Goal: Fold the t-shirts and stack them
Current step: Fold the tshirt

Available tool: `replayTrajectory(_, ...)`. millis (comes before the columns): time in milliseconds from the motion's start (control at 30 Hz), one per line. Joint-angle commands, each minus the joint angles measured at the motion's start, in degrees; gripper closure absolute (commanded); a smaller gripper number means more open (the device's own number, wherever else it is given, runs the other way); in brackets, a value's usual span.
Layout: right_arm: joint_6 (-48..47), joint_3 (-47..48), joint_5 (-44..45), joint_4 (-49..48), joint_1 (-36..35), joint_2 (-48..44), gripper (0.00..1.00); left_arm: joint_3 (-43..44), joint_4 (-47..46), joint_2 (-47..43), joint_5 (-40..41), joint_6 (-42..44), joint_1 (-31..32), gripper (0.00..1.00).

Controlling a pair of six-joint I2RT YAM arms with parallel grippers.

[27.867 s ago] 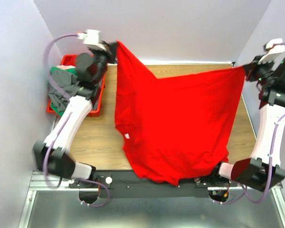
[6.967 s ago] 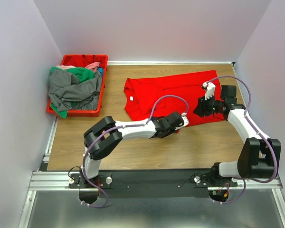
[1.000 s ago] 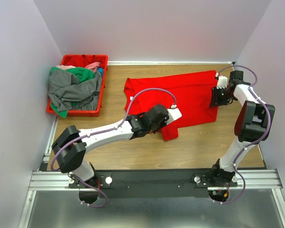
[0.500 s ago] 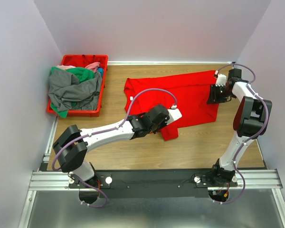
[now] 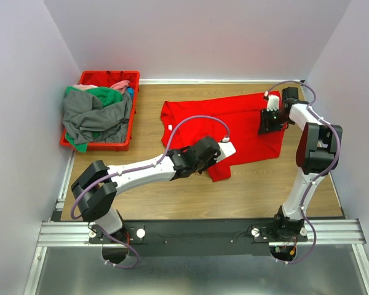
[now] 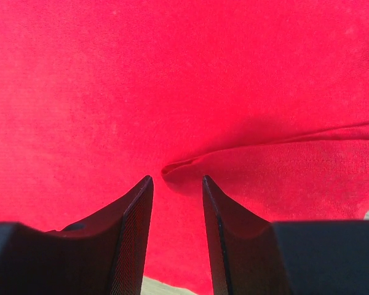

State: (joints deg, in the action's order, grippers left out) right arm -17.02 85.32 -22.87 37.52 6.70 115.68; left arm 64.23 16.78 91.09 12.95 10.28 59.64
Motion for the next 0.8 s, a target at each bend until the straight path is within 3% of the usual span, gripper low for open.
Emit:
replayTrajectory(0,-1.0,1.0,3.4,-0.2,-1.7,1.7,0.55,0.1,0.1,0.8,0.2,0.0,-0.1,1.00)
replayTrajectory(433,-1.0,0.9,8.2,-0.3,-3.4,3.8,0.59,0.1,0.4,0.6,0.3,0.0,-0.1,1.00)
replayTrajectory(533,-1.1,0.5,9.0,-0.5,-3.4,2.1,0.78,0.1,0.4,0.7,0.4,-0.1,-0.1,1.00)
replayTrajectory(767,-1.1,-2.4,10.7,-1.2,-3.2,-2.2,0.95,0.0,0.5,-0.1,1.0,-0.2,-0.1,1.00)
